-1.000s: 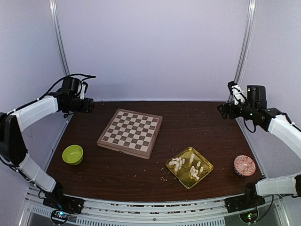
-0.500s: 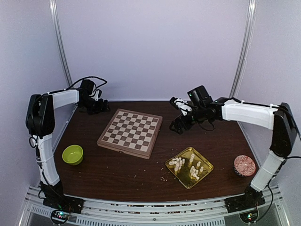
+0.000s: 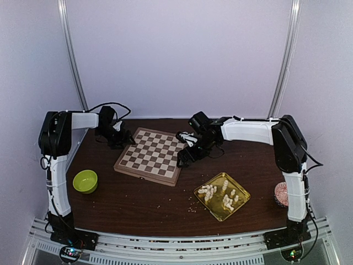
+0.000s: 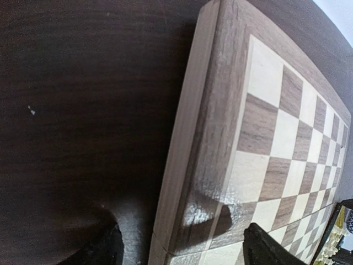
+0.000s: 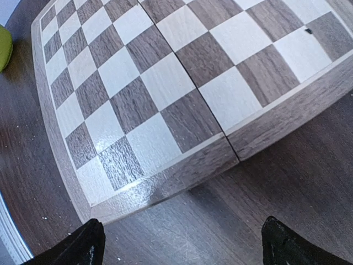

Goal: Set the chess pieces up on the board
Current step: Move the chessboard to the center of the board, then move the storage box to the center of the board, then move the chessboard to the center of the board.

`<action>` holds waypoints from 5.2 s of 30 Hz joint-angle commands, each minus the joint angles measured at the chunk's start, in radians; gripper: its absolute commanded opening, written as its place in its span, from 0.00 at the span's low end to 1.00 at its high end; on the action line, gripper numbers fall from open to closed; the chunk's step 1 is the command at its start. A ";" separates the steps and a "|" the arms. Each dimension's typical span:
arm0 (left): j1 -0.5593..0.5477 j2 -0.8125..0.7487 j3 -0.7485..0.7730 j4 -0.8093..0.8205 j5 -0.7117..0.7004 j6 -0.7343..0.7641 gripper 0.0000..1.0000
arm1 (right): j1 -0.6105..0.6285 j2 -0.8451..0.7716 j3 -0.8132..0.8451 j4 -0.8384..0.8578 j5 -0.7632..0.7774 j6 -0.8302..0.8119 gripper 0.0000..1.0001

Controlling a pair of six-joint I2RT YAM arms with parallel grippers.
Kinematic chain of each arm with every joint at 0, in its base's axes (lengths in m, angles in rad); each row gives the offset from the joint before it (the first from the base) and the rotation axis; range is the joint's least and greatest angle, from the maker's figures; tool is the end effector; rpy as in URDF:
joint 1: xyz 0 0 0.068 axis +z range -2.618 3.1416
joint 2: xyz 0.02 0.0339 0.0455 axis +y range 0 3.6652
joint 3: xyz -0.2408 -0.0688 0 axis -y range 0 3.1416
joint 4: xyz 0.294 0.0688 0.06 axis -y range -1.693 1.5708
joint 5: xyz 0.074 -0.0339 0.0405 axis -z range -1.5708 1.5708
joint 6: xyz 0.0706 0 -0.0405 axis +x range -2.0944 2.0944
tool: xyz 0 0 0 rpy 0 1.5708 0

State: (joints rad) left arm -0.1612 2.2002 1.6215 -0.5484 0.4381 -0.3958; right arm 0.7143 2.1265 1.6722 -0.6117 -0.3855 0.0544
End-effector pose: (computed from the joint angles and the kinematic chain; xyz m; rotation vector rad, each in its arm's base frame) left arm 0.4886 -0.1098 0.0730 -0.1839 2.7356 -0.7559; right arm 0.3641 0.3509 0.1209 -1.0103 2.5278 0.7548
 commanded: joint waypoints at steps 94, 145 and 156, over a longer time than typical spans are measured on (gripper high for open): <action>-0.259 -0.752 -0.555 -0.070 -0.402 0.137 0.69 | 0.390 -0.652 -0.897 0.012 0.208 -0.631 0.49; -0.250 -0.632 -0.666 -0.017 -0.221 -0.017 0.91 | 0.224 -0.260 -0.362 -0.022 0.053 -0.421 0.52; -0.261 -0.585 -0.718 0.073 -0.152 -0.051 0.89 | 0.226 -0.176 -0.369 0.006 -0.032 -0.388 0.64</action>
State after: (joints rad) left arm -0.4179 1.6039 0.9199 -0.5472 0.2466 -0.4255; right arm 0.9367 1.9255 1.2861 -0.6136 -0.3626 -0.3405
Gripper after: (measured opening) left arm 0.900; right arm 0.634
